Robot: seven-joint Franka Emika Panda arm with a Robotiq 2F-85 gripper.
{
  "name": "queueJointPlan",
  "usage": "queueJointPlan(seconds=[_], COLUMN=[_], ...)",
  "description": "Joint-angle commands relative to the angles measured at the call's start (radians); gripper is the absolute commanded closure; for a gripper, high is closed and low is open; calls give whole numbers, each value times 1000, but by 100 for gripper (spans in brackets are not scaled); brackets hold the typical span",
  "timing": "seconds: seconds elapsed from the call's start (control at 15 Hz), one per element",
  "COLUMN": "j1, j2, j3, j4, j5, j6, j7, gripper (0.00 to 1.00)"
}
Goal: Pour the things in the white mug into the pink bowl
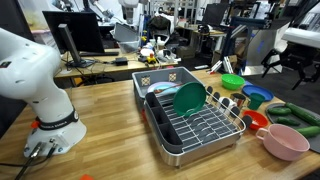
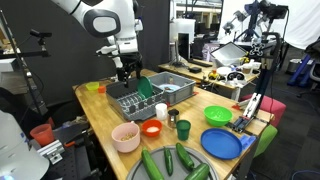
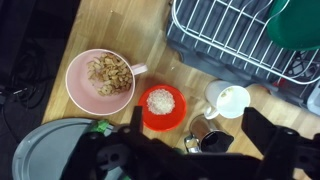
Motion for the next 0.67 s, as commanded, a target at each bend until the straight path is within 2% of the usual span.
queueJointPlan(seconds=[0.0,0.27,0.6], j1=[29,40,36], j2=[12,74,170], j3=[-33,-78,-106], j4=[8,43,53], j5=[47,262,410], j6=[8,17,88], j7=[-24,1,105], gripper=[0,0,0])
